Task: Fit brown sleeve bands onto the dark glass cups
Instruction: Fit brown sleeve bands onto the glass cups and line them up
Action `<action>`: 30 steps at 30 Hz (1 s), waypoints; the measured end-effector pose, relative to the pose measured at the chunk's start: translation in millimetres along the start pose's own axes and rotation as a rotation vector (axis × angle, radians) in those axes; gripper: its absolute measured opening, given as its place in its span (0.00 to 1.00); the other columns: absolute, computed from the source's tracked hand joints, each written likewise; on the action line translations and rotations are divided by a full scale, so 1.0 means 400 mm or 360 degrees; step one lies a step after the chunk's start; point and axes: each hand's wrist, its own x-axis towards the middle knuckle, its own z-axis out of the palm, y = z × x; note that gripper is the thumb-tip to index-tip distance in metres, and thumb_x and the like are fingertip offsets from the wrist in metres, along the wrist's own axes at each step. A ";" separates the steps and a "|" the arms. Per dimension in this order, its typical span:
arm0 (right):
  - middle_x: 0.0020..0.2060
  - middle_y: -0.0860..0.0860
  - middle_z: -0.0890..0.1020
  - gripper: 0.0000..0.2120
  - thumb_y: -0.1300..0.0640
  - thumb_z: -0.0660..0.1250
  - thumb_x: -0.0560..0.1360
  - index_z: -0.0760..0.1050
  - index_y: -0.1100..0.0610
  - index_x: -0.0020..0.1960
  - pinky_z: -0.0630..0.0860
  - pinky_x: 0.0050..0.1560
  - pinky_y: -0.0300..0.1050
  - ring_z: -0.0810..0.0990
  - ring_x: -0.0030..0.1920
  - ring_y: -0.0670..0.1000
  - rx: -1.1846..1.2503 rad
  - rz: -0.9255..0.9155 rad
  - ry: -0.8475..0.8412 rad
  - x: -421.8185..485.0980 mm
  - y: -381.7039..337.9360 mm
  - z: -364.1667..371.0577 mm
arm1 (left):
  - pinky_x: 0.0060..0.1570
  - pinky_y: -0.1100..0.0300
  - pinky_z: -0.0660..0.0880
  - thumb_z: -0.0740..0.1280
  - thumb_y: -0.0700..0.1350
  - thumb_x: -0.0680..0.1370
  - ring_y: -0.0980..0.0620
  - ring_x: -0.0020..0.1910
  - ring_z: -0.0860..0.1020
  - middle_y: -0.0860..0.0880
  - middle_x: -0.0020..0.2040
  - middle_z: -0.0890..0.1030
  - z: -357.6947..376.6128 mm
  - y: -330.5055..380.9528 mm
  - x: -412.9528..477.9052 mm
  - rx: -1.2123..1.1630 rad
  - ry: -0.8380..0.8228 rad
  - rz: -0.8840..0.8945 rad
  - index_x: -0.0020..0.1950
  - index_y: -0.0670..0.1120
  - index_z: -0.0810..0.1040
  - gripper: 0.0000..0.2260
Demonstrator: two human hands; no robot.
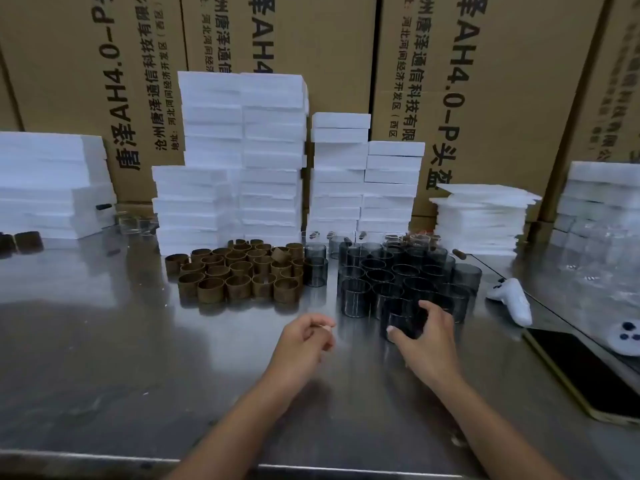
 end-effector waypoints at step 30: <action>0.39 0.45 0.82 0.22 0.64 0.79 0.62 0.74 0.51 0.51 0.73 0.34 0.29 0.80 0.36 0.36 0.1035 -0.0147 -0.0167 0.032 -0.061 0.181 | 0.47 0.75 0.71 0.61 0.38 0.80 0.65 0.52 0.76 0.53 0.53 0.78 0.031 -0.038 0.116 0.0059 0.0165 0.0434 0.54 0.52 0.75 0.09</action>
